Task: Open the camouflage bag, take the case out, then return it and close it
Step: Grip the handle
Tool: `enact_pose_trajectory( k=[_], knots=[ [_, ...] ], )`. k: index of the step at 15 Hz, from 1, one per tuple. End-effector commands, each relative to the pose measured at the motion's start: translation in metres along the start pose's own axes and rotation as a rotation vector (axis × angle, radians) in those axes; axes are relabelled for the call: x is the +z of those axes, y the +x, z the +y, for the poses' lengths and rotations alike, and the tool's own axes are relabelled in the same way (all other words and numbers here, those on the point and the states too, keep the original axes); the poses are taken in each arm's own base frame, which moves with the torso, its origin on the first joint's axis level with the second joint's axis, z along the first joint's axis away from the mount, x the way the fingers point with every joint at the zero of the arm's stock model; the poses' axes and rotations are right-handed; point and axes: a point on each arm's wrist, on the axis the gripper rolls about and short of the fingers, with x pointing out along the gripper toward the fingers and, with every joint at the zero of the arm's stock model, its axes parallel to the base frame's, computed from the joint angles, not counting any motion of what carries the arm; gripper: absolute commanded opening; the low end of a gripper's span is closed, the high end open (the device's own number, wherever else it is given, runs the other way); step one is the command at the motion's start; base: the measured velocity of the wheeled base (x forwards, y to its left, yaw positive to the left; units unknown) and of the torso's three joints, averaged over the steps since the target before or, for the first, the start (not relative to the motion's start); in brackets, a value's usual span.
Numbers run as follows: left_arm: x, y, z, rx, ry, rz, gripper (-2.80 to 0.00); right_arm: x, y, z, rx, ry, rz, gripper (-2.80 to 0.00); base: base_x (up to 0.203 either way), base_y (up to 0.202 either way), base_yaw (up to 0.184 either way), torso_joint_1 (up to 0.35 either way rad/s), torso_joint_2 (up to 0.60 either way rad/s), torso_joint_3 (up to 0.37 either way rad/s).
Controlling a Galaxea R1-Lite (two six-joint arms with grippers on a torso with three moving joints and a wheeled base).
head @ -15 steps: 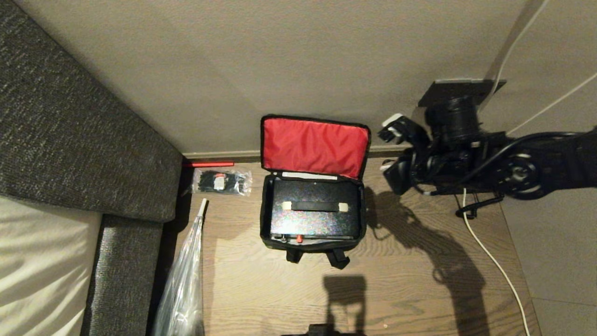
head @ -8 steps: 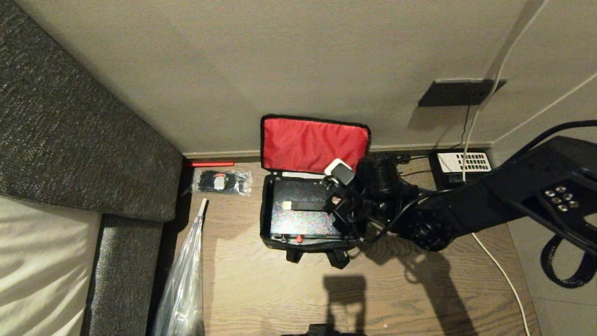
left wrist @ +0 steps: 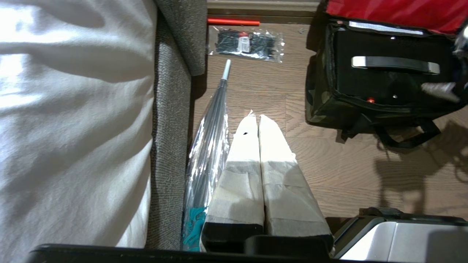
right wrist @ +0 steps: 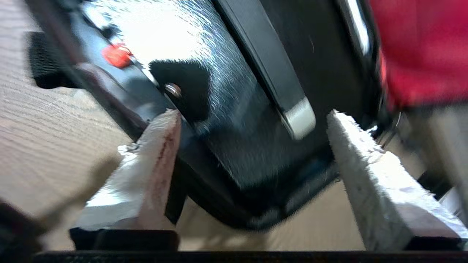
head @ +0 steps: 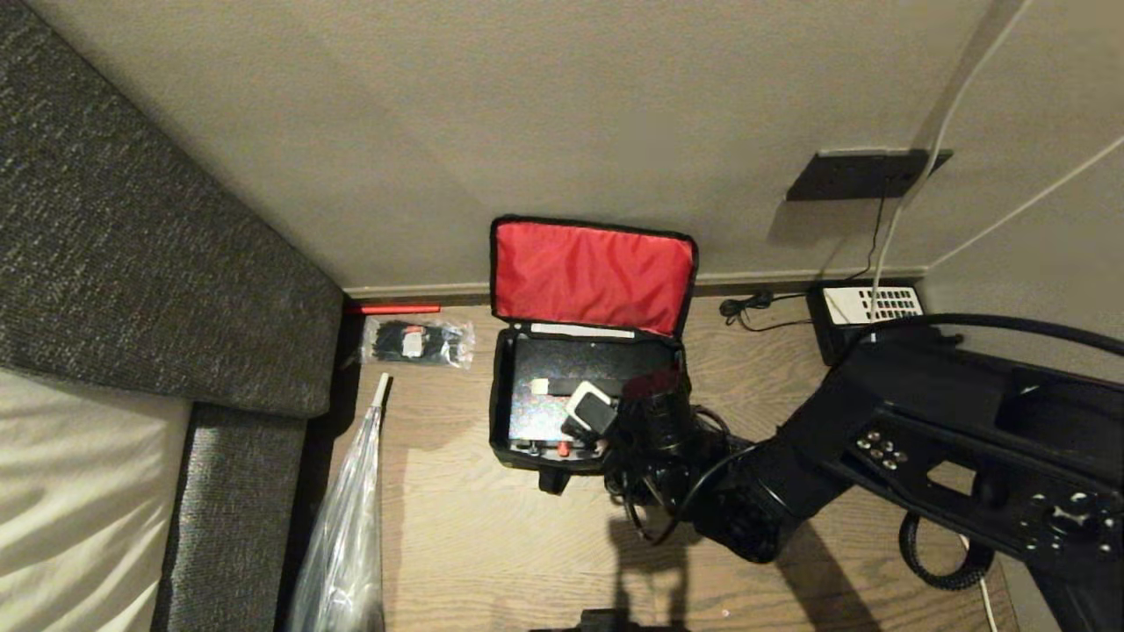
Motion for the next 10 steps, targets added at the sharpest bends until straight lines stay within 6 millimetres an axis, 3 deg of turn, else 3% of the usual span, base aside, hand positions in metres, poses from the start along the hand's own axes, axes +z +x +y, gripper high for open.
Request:
enact_pose_trajectory(
  k=[1, 10],
  knots=[
    [-0.0009, 0.0001, 0.0000, 0.000, -0.001, 0.001, -2.80, -0.0021, 0.0001, 0.0114, -0.002, -0.064, -0.030, 0.00, 0.000, 0.000, 0.000, 0.000, 0.00, 0.000],
    [-0.0009, 0.0002, 0.0000, 0.000, 0.000, 0.003, -2.80, 0.0001, -0.0068, 0.0063, -0.017, -0.150, -0.037, 0.00, 0.000, 0.000, 0.000, 0.000, 0.00, 0.000]
  ],
)
